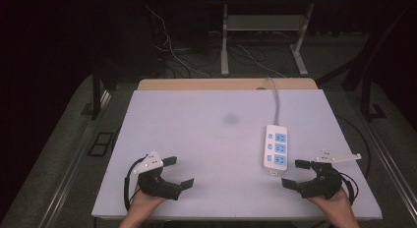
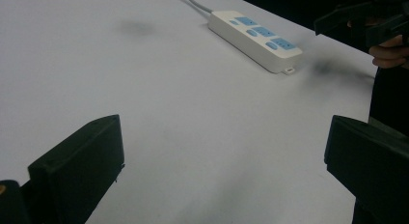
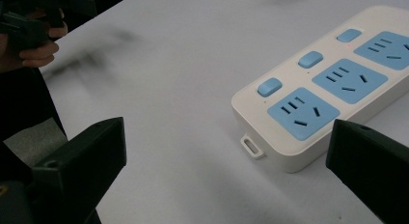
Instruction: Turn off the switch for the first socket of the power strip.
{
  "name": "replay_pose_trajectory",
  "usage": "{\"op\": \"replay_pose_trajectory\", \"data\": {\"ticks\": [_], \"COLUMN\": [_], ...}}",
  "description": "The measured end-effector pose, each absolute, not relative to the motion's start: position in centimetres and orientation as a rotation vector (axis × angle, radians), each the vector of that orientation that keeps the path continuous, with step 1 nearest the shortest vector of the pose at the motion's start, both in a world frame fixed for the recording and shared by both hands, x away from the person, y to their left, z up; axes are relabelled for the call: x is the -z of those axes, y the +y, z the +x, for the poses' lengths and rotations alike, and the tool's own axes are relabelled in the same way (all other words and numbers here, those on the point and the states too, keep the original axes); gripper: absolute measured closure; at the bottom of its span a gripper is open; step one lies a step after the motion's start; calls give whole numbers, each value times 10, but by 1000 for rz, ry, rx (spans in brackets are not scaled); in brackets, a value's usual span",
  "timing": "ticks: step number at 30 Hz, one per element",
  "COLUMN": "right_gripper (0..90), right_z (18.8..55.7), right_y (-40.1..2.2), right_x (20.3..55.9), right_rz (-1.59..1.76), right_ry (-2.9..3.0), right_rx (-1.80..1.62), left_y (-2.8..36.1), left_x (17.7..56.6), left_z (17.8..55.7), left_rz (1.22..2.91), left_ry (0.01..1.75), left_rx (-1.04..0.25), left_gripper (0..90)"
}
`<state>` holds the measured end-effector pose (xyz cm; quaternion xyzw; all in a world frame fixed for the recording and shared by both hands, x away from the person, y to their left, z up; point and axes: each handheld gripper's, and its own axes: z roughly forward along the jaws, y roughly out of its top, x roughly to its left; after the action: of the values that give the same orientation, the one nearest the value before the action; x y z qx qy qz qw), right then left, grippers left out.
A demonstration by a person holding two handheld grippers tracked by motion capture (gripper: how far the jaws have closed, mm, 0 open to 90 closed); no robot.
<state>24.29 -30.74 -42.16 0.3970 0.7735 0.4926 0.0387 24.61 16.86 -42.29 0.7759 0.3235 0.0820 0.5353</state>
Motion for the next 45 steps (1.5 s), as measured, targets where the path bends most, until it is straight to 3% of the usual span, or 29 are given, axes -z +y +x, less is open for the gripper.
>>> {"op": "replay_pose_trajectory", "data": {"ticks": [45], "right_gripper": [5], "right_z": [246], "right_y": [-309], "right_x": [408], "right_rz": [1253], "right_ry": [2357], "right_rx": [-1482], "left_y": [168], "left_x": [424], "left_z": [248], "left_rz": [1849], "left_ry": [769], "left_rx": [-177], "left_gripper": [0]}}
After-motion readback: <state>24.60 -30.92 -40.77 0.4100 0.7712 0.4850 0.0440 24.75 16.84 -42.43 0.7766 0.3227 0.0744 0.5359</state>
